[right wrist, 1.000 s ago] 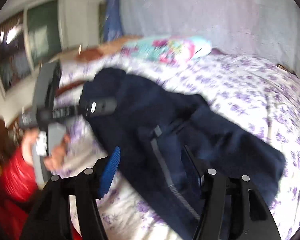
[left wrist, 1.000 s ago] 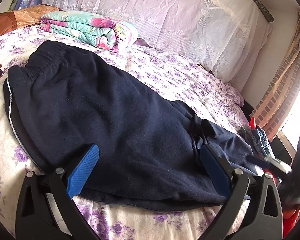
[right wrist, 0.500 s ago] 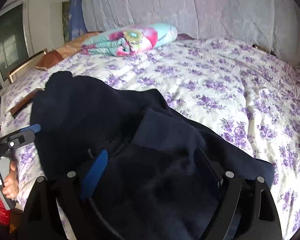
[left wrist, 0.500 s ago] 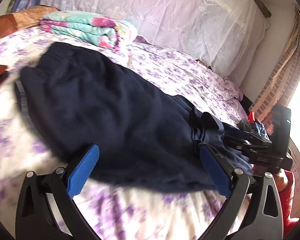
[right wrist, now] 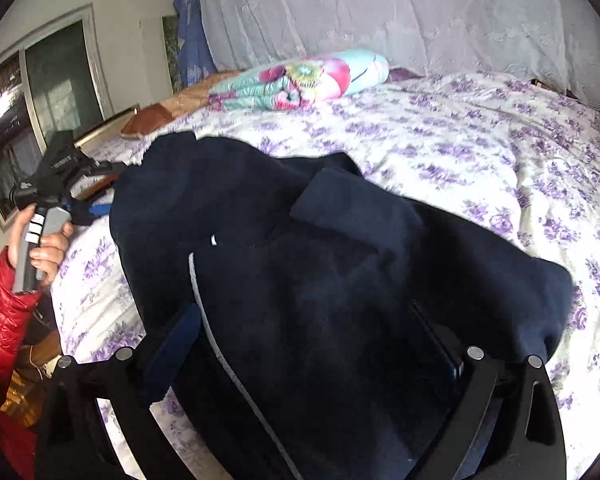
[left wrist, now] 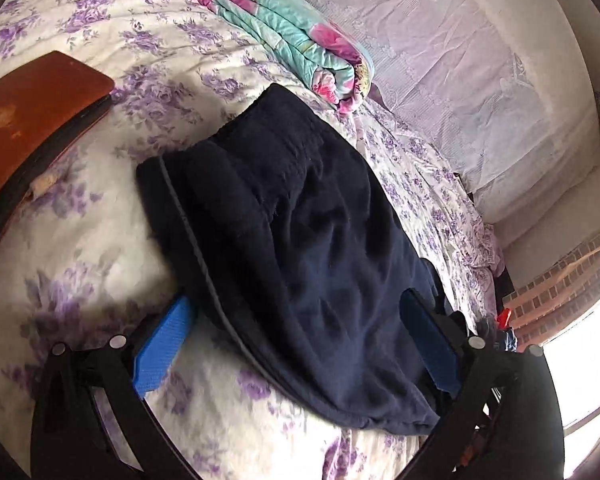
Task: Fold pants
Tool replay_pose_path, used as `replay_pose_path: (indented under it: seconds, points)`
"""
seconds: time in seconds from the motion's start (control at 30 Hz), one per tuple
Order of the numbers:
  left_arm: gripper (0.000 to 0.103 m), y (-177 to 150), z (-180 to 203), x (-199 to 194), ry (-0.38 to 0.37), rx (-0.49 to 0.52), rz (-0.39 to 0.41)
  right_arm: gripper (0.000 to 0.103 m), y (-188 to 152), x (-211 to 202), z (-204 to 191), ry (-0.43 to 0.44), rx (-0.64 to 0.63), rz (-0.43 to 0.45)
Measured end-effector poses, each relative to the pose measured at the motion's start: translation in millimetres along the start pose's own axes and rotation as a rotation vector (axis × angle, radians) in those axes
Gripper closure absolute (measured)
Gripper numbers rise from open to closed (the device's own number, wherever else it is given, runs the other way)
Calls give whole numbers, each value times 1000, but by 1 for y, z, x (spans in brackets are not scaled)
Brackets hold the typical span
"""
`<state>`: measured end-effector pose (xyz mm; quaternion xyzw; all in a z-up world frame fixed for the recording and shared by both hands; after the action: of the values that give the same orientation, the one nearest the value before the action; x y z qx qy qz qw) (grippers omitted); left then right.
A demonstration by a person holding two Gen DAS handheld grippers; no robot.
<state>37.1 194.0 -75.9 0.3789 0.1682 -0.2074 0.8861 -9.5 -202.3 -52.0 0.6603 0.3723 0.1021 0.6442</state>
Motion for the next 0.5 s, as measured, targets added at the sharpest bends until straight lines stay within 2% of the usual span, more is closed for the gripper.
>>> replay_pose_path:
  seconds: [0.07, 0.13, 0.17, 0.2, 0.27, 0.33, 0.4, 0.43, 0.5]
  points:
    - [5, 2, 0, 2, -1, -20, 6, 4, 12, -16, 8, -3, 39, 103]
    - [5, 5, 0, 3, -11, -41, 20, 3, 14, -21, 26, -66, 96, 125]
    - [5, 8, 0, 4, -12, -50, 30, 3, 9, -15, 38, -113, 133, 84]
    - [5, 9, 0, 3, -8, -58, 42, 3, -2, -4, 50, -159, 175, 4]
    - [6, 13, -2, 5, 11, -71, 61, 3, -20, 14, 55, -187, 194, -121]
    - [16, 16, -7, 6, 58, -72, 84, 3, -18, 15, 47, -222, 122, -129]
    - [40, 17, -16, 5, 109, -90, 96, 3, -15, 11, 39, -202, 97, -100]
    - [45, 19, -20, 4, 107, -107, 99, 3, -6, 2, 37, -166, 118, -37]
    - [62, 20, -27, 2, 89, -143, 92, 3, 9, -26, 45, -130, 193, 118]
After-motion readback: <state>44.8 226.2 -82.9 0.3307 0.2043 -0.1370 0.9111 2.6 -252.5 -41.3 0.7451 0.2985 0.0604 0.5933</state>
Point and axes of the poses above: each gripper's, at about its wrist camera, not at the fingertips, and x roughly the way its jaws point, z to its right, y to its top, the point moved 10 cm from there along x, roughly the way its jaws point, and after that the axes turned 13 degrees about z, right-handed, at the moved point
